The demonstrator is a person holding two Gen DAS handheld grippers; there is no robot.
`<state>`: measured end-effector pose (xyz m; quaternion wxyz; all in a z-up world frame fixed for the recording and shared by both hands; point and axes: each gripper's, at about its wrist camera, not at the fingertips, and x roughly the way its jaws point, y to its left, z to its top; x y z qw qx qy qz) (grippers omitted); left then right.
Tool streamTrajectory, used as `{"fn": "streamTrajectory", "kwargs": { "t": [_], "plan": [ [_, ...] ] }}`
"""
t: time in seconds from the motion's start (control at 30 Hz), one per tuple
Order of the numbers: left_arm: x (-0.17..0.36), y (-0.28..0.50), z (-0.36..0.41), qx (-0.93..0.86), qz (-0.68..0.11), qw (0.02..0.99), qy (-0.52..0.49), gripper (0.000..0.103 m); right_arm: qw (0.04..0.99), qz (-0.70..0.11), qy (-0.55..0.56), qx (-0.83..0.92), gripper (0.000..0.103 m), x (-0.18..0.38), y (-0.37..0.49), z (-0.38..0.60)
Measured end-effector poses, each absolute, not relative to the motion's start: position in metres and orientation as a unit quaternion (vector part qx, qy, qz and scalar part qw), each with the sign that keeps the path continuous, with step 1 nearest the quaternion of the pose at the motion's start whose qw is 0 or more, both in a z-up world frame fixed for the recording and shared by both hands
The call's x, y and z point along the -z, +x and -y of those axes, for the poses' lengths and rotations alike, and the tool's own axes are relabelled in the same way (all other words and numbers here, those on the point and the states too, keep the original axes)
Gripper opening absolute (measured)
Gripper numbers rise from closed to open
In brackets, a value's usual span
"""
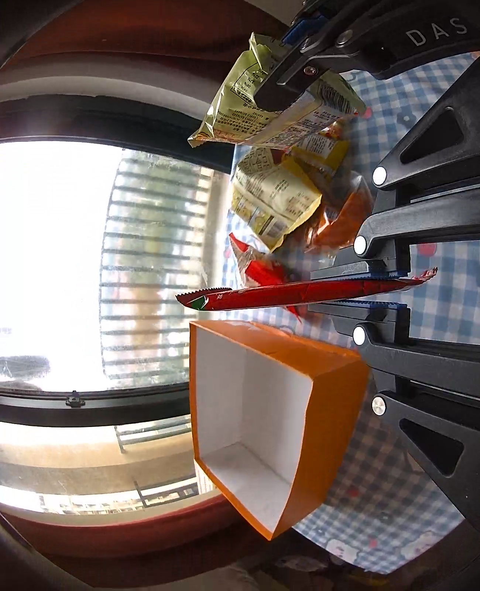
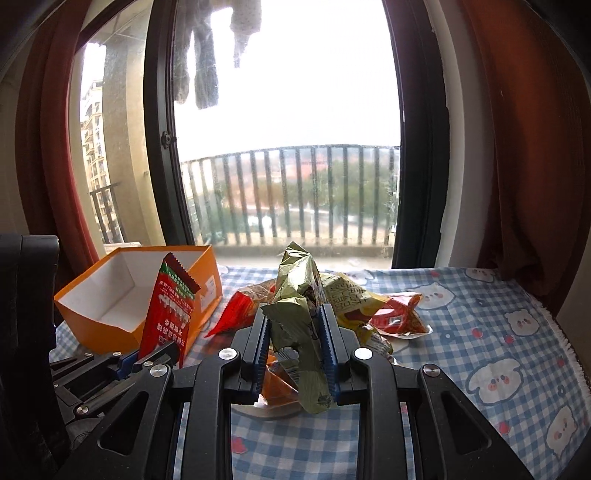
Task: Organize snacks
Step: 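Carry both held packets over the open orange box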
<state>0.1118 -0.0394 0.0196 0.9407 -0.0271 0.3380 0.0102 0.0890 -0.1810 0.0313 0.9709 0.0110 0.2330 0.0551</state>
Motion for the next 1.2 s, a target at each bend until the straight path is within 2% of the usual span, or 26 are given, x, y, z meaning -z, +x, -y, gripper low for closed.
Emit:
{"fn": "streamTrajectory", "kwargs": {
  "t": [0.7,1.2],
  "plan": [
    [-0.048,0.162,-0.118,-0.100,-0.305,0.946,-0.052,0.005,0.961,-0.214,-0.029,-0.171,0.028,-0.067,0.166,0.005],
    [-0.027,0.188,-0.161,-0.132,-0.327,0.934,-0.061,0.005,0.945,-0.247,-0.034,-0.213,0.028,-0.049,0.204,-0.048]
  ]
}}
